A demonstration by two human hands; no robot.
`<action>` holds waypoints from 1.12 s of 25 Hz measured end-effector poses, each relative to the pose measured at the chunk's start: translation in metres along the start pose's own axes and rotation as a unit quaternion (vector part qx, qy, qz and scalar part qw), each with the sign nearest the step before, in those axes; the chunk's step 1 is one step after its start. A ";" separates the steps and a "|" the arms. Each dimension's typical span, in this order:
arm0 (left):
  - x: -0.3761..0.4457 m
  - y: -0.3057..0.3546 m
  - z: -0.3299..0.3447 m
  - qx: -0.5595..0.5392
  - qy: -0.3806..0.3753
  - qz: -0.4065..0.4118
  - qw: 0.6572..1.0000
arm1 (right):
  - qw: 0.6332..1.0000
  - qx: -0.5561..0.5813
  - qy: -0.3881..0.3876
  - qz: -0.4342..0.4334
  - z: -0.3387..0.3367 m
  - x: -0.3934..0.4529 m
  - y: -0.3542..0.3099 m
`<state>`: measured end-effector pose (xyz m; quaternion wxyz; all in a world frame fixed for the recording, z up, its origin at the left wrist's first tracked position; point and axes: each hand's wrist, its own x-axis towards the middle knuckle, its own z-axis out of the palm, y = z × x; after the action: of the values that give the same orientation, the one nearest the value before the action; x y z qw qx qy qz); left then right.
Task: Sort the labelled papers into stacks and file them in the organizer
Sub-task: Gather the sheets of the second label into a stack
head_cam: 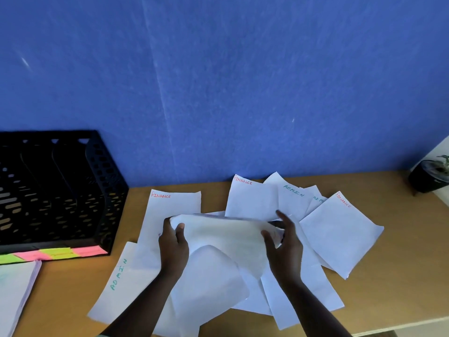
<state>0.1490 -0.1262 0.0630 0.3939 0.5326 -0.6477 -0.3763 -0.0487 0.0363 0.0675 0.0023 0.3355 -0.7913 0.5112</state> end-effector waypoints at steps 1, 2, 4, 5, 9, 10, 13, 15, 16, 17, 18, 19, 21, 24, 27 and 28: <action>0.005 0.002 0.000 0.000 0.000 -0.015 1.000 | 0.997 0.043 0.015 0.054 -0.002 0.004 0.002; 0.009 0.003 0.000 -0.004 -0.002 -0.036 0.999 | 0.991 0.070 0.029 0.107 -0.002 0.007 0.005; 0.015 0.000 0.003 -0.027 -0.009 -0.070 0.997 | 0.973 0.078 0.044 0.211 0.001 0.003 0.016; 0.015 -0.002 0.006 -0.047 -0.015 -0.079 0.996 | 0.958 0.104 0.038 0.263 0.004 -0.004 0.021; 0.008 -0.013 0.018 -0.158 -0.034 -0.141 0.977 | 0.802 0.401 -0.129 0.423 0.016 -0.025 0.009; 0.004 -0.018 0.021 -0.179 -0.044 -0.156 0.970 | 0.785 0.429 -0.157 0.418 0.020 -0.026 0.006; -0.009 -0.029 0.021 -0.212 -0.090 -0.213 0.950 | 0.803 0.442 -0.105 0.386 0.030 -0.017 0.002; -0.011 -0.028 0.016 -0.173 -0.069 -0.223 0.957 | 0.846 0.378 -0.066 0.369 0.027 -0.007 -0.002; -0.010 -0.024 0.014 -0.130 -0.045 -0.213 0.967 | 0.871 0.334 -0.067 0.353 0.023 -0.004 -0.001; -0.007 -0.018 0.011 -0.070 -0.039 -0.180 0.980 | 0.893 0.289 -0.079 0.336 0.019 -0.001 0.000; -0.004 -0.012 0.010 -0.030 -0.054 -0.123 0.991 | 0.909 0.250 -0.099 0.319 0.014 -0.001 0.001; -0.001 -0.001 0.009 -0.019 -0.095 -0.073 0.993 | 0.919 0.221 -0.125 0.303 0.010 -0.001 0.001; 0.006 0.019 0.008 -0.040 -0.206 -0.031 0.977 | 0.919 0.214 -0.167 0.284 0.005 0.001 -0.001; 0.010 0.032 0.009 -0.043 -0.249 0.002 0.968 | 0.939 0.191 -0.167 0.232 0.008 0.004 -0.010; -0.014 0.045 0.009 -0.027 -0.132 0.075 0.988 | 0.978 0.124 -0.087 0.144 0.019 -0.002 -0.025; -0.026 0.050 0.010 -0.036 -0.097 0.097 0.990 | 0.984 0.116 -0.058 0.122 0.022 -0.007 -0.033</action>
<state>0.1231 -0.0927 0.1015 0.3823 0.4139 -0.7177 -0.4092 -0.0183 0.0138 0.0812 -0.1450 0.2637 -0.7601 0.5759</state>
